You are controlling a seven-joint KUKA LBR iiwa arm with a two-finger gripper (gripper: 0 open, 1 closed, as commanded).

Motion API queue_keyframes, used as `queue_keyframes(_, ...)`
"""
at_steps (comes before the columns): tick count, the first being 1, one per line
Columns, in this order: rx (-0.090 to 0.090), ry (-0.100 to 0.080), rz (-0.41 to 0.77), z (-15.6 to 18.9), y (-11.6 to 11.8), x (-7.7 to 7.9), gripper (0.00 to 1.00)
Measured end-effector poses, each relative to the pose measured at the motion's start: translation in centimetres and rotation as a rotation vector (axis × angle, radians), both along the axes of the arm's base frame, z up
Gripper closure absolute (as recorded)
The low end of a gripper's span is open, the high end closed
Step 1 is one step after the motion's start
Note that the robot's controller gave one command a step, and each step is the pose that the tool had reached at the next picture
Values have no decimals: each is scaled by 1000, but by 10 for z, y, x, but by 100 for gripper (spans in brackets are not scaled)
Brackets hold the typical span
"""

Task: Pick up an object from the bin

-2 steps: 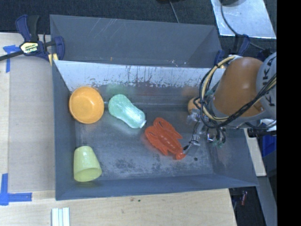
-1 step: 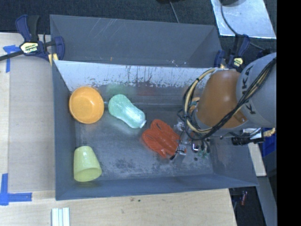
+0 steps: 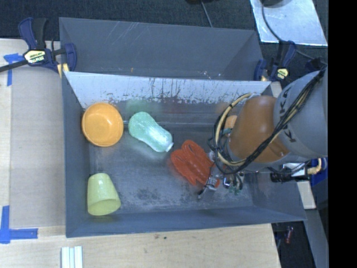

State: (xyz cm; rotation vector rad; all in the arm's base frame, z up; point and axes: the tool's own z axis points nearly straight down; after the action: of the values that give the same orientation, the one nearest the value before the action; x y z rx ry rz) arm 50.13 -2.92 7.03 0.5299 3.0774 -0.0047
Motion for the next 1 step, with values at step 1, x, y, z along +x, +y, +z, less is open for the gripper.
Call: queue_keyframes(1,7,7,-194,0,6,10,100)
